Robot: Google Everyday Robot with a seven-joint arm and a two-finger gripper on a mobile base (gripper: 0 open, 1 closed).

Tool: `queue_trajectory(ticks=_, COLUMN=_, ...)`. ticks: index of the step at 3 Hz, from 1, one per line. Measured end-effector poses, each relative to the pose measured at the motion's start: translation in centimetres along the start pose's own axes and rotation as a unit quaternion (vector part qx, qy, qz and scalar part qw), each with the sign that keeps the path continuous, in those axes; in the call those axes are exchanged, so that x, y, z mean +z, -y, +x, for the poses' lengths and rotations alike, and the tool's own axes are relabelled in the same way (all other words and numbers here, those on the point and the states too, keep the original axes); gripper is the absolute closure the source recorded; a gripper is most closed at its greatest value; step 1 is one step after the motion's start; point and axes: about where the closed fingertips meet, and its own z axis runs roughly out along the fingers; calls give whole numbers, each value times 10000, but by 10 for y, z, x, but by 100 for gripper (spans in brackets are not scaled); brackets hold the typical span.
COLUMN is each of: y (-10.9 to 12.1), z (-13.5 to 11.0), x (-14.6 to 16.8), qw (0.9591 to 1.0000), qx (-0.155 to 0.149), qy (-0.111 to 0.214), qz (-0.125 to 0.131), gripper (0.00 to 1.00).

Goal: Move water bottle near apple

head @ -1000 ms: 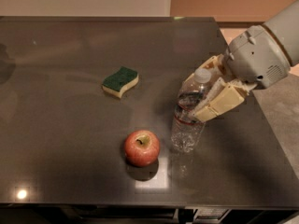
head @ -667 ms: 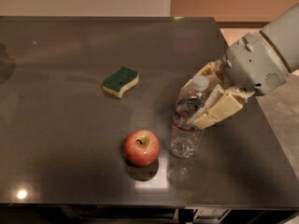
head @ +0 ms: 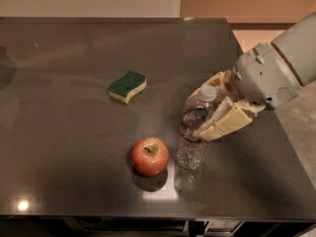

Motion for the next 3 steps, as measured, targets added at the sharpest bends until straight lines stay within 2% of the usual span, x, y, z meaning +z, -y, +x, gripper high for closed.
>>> queue_trajectory(ticks=1, y=-1, z=0, x=3, qw=10000, qx=3, qy=41, qz=-5, gripper=13)
queue_trajectory(ticks=2, y=0, z=-2, x=4, qw=10000, qx=-14, qy=36, qz=1, gripper=0)
queue_trajectory(ticks=3, y=0, z=-2, x=4, qw=10000, qx=-15, qy=36, qz=1, gripper=0)
